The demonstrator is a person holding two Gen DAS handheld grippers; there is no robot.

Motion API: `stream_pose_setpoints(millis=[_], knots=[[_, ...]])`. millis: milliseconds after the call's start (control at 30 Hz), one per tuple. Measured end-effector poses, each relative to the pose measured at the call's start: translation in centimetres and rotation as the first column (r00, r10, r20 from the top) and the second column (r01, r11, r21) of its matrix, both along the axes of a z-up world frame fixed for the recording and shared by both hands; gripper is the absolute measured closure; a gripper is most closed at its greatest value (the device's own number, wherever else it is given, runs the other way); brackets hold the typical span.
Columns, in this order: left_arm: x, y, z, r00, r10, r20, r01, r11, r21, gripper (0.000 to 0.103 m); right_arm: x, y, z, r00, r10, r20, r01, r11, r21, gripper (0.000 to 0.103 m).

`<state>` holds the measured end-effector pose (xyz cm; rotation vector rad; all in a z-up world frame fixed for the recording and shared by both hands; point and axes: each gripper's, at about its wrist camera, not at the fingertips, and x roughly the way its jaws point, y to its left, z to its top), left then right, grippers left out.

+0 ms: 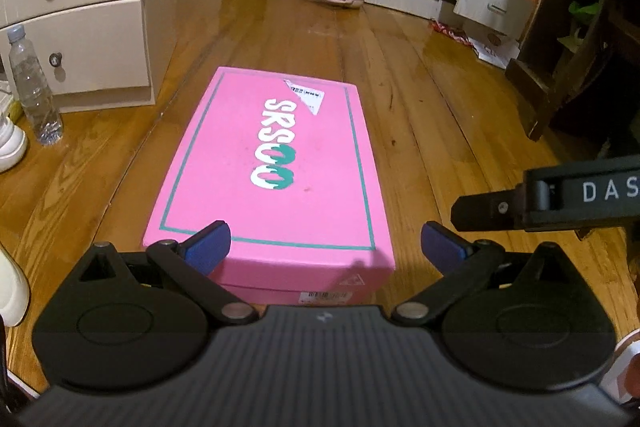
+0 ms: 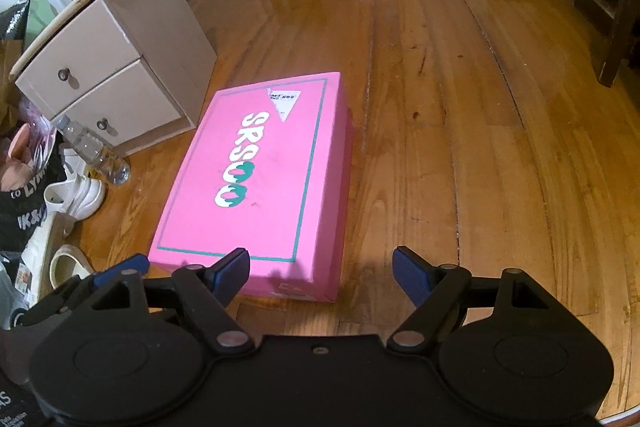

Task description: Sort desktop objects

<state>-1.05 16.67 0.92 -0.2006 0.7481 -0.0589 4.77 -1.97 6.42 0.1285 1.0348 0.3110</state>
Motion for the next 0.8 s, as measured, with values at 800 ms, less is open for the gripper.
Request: stream_pose_setpoints(millis=[800], knots=[[0.09, -0.31, -0.42, 0.999, 0.047, 0.018, -0.047, 0.999, 0.003, 0.0, -0.6, 0.06, 0.96, 1.0, -0.018, 0.021, 0.019, 0.999, -0.047, 0.018]])
